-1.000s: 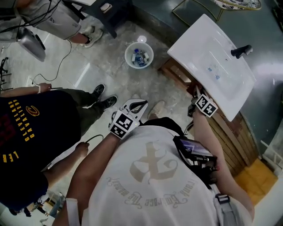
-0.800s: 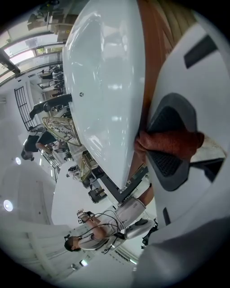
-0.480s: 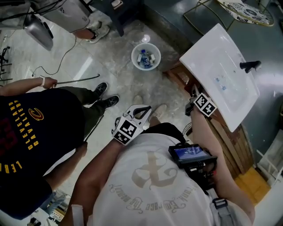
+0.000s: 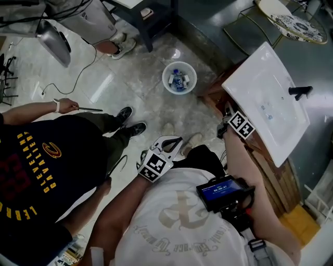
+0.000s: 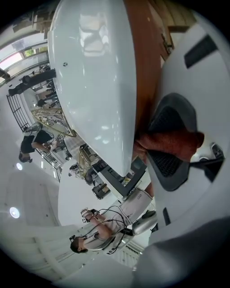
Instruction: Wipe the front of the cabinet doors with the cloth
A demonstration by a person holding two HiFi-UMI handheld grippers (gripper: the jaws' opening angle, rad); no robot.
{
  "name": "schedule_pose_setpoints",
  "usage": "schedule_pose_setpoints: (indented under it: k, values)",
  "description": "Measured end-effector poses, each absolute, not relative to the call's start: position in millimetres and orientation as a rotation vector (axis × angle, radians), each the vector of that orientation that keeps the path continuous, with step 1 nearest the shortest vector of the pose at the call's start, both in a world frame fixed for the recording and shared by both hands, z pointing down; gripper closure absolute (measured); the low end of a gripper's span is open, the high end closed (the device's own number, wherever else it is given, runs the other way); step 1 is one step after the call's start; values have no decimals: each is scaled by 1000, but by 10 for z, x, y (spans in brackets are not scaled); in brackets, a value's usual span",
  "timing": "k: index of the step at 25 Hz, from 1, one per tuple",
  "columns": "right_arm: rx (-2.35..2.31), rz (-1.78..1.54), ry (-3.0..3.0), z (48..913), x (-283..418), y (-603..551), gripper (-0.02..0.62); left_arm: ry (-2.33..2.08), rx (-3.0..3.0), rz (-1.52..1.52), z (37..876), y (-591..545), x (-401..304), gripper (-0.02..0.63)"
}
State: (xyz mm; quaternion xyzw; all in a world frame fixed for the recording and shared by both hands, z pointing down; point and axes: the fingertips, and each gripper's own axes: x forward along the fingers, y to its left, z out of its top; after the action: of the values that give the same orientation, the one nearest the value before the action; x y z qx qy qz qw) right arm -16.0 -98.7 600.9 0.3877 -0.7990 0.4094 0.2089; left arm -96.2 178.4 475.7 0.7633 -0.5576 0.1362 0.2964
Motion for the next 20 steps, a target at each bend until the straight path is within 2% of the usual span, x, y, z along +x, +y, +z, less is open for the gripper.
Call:
schedule_pose_setpoints:
  k: [9, 20]
  values:
    - [1069, 1198, -2244, 6104, -542, -1043, 474, -1444, 2047, 385, 4818, 1777, -1013, 594]
    - [1187, 1080, -2116, 6338, 110, -1006, 474, -1407, 2080, 401, 4812, 1856, -1029, 594]
